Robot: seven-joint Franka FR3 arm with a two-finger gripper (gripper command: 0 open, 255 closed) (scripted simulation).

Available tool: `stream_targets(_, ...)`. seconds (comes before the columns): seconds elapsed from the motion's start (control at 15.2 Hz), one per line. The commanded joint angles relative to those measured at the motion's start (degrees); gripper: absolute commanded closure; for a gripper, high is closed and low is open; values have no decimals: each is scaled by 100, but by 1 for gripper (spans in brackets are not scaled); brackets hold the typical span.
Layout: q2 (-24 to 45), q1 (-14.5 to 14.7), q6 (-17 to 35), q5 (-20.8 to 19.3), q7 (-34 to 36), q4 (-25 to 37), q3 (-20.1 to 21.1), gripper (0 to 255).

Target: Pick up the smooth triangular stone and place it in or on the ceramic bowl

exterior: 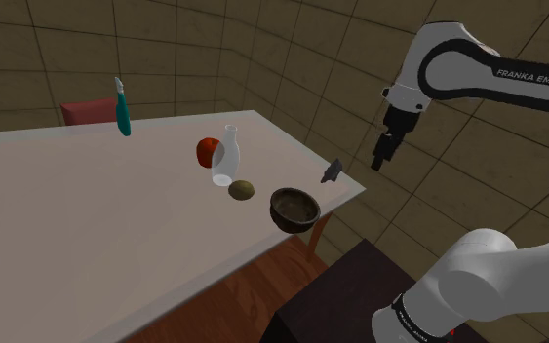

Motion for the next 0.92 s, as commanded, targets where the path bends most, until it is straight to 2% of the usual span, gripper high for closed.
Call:
stream_targets(0.0,233,-2,287,-252,-440,-43,-215,0)
stream_targets(0.46,1136,-31,1298,-996,-1854,-23,-950,0)
stream_targets(0.86,2214,2,2236,-1371,-3013,317,-1524,0)
